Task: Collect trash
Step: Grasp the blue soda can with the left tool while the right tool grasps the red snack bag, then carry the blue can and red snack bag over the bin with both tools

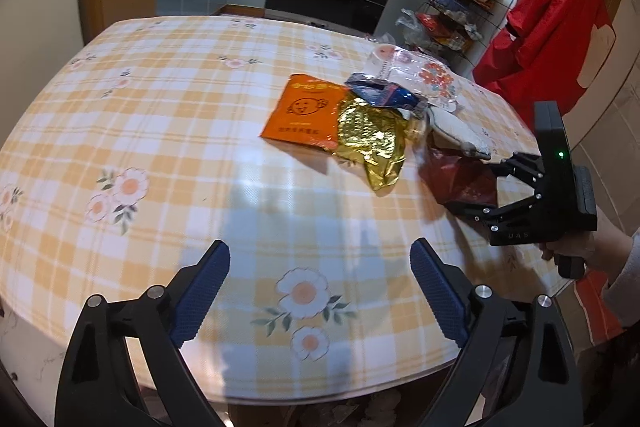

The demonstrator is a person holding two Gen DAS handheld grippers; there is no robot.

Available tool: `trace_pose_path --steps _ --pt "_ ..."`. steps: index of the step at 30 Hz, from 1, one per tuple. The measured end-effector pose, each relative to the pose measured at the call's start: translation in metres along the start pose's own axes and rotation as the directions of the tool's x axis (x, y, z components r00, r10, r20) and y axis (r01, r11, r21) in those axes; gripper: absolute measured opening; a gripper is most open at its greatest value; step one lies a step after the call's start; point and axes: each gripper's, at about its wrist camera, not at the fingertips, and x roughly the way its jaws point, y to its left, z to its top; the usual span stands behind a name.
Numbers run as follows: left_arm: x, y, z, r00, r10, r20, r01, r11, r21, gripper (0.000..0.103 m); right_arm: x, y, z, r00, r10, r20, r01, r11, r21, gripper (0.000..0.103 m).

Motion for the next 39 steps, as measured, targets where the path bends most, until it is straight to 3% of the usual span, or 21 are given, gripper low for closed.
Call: trace_pose_path --steps 2,6,10,17,21,26,28,33,35,36,37,39 --pt "0.005 -0.005 0.006 1.0 -0.013 -0.001 0.013 1.0 0.013 0.087 -0.008 -0.003 -0.004 0.998 0.054 0.017 -0.055 0.998 0.042 0.056" --pt "0.021 -0.024 0.024 1.0 -0.018 0.004 0.018 0.994 0.106 0.083 -0.024 -0.004 -0.019 0.994 0.108 0.022 -0.11 0.987 0.114 0.046" --pt "0.044 -0.046 0.054 0.999 -0.049 0.007 0.047 0.981 0.188 0.081 -0.039 -0.007 -0.043 0.99 0.134 0.042 -0.139 0.972 0.189 0.045" --pt "0.094 -0.08 0.1 0.997 -0.079 0.002 0.075 0.951 0.301 0.08 -0.057 -0.039 -0.086 0.993 0.095 0.075 -0.116 0.927 0.356 0.044" --pt "0.127 -0.098 0.114 0.998 -0.061 -0.018 0.063 0.909 0.412 0.079 -0.058 -0.049 -0.1 0.989 0.101 0.106 -0.136 0.896 0.422 0.044" --pt "0.159 -0.114 0.115 0.999 0.039 -0.023 -0.018 0.808 0.588 0.077 -0.06 -0.058 -0.109 0.983 0.115 0.141 -0.168 0.874 0.456 0.044" --pt "0.166 -0.115 0.116 0.998 0.06 -0.022 -0.033 0.784 0.619 0.075 -0.058 -0.058 -0.107 0.983 0.118 0.142 -0.17 0.875 0.454 0.044" --pt "0.181 -0.115 0.12 0.995 0.086 -0.046 -0.036 0.766 0.641 0.061 -0.057 -0.06 -0.103 0.981 0.127 0.148 -0.181 0.873 0.452 0.044" --pt "0.183 -0.119 0.118 0.995 0.09 -0.039 -0.041 0.745 0.666 0.052 -0.056 -0.06 -0.103 0.98 0.128 0.152 -0.184 0.871 0.456 0.044" --pt "0.182 -0.121 0.117 0.995 0.094 -0.03 -0.049 0.735 0.677 0.04 -0.056 -0.06 -0.104 0.98 0.127 0.152 -0.184 0.87 0.457 0.044" --pt "0.18 -0.123 0.116 0.995 0.1 -0.014 -0.063 0.726 0.685 0.035 -0.057 -0.06 -0.104 0.98 0.127 0.153 -0.184 0.869 0.459 0.044" --pt "0.174 -0.125 0.115 0.996 0.087 -0.003 -0.061 0.724 0.687 0.03 -0.057 -0.059 -0.104 0.98 0.127 0.152 -0.184 0.867 0.463 0.044"
